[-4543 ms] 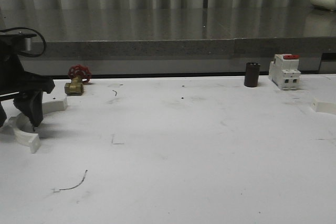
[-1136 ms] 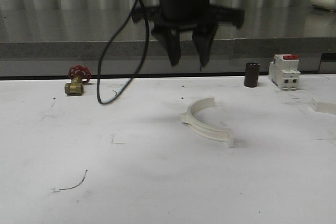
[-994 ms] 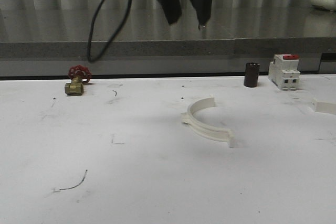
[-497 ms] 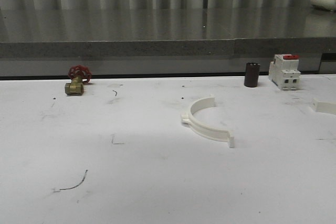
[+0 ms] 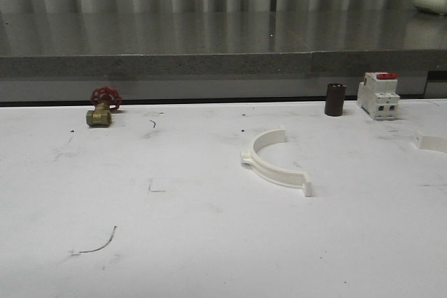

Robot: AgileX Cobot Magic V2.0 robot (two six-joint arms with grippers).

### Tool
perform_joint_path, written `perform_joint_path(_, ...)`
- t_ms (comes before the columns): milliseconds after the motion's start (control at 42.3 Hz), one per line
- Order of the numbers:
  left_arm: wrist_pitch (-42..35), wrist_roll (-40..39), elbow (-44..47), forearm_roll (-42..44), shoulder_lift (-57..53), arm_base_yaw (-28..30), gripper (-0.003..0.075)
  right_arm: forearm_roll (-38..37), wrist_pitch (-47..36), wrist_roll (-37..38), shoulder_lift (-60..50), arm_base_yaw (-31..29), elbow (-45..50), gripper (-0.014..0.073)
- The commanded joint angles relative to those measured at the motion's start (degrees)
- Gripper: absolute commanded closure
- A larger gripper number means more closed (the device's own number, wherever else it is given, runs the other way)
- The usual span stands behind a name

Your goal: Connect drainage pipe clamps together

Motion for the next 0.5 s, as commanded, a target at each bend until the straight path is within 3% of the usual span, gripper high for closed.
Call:
perform_joint_path(0,-4.1,-0.1,3.4,-1.2,-6.1,0.1,0.0363,0.3,-3.4,-0.4,0.3,-0.3,-2.0,0.0122)
perform_joint_path(260,-4.1,-0.1,13.8,-1.8,-17.8,0.1,0.0363,0.3,-3.6,-0.4,0.3,-0.3,-2.0,0.0122)
perform_joint_path(473,-3.9,-0.1,17.2,-1.8,-21.6,0.1,0.0363,0.5,-4.0,-0.4,0.3,-0.3,-2.0,0.0122)
